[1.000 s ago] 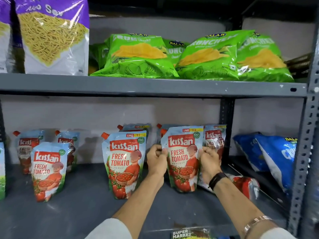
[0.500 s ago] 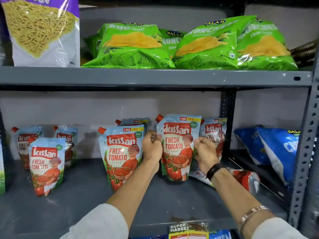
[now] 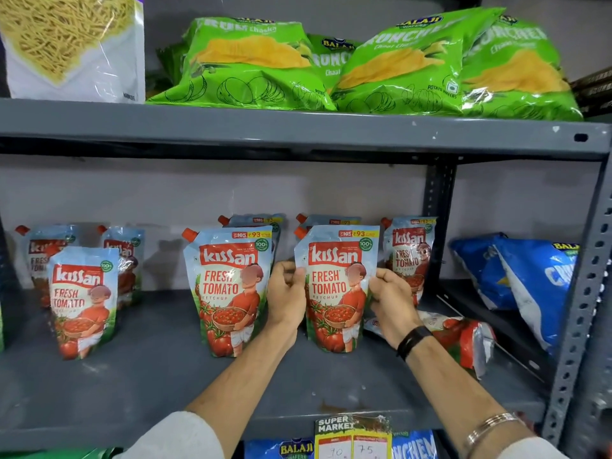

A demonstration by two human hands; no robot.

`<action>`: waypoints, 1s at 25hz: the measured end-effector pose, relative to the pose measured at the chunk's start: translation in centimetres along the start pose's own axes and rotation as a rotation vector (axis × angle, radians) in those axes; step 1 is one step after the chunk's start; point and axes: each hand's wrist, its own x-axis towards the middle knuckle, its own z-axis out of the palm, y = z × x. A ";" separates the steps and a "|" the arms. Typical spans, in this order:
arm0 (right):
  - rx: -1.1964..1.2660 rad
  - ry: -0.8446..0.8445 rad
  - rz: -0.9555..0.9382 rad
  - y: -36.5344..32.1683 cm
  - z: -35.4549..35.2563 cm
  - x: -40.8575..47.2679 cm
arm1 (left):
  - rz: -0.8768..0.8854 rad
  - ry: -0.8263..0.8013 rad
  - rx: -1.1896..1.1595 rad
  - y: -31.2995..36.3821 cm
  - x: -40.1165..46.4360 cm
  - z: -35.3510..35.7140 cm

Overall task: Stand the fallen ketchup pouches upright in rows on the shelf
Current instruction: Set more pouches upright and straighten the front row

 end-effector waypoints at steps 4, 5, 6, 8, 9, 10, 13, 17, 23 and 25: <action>-0.417 0.074 -0.148 0.0 -2.3 0.1 | -0.023 -0.005 0.076 -2.2 -2.5 -0.9; -0.731 0.069 -0.193 0.0 -3.0 0.0 | 0.000 -0.039 0.123 -2.7 -3.1 -1.1; -1.079 0.010 -0.200 0.2 -3.6 -0.1 | 0.025 -0.094 0.165 -3.1 -3.5 -1.2; -1.590 -0.127 -0.151 0.3 -4.2 -0.6 | 0.068 -0.264 0.247 -3.3 -4.2 -1.0; -1.693 -0.161 -0.128 0.1 -4.3 -0.9 | 0.084 -0.358 0.295 -3.2 -4.5 -0.6; -1.702 -0.179 -0.108 -0.2 -4.2 -1.1 | 0.099 -0.437 0.346 -3.1 -4.8 -0.2; -1.640 -0.245 -0.079 -0.8 -4.2 -1.6 | 0.172 -0.560 0.475 -3.7 -5.8 1.0; -1.936 -0.118 -0.362 0.2 -4.0 -2.5 | 0.207 -0.597 0.655 -4.2 -6.1 1.8; -1.944 0.031 -0.578 -1.1 -5.1 -2.4 | 0.255 -0.607 0.663 -3.8 -6.5 3.4; -1.926 0.118 -0.599 -2.5 -6.1 -1.8 | 0.244 -0.601 0.647 -3.9 -6.7 4.4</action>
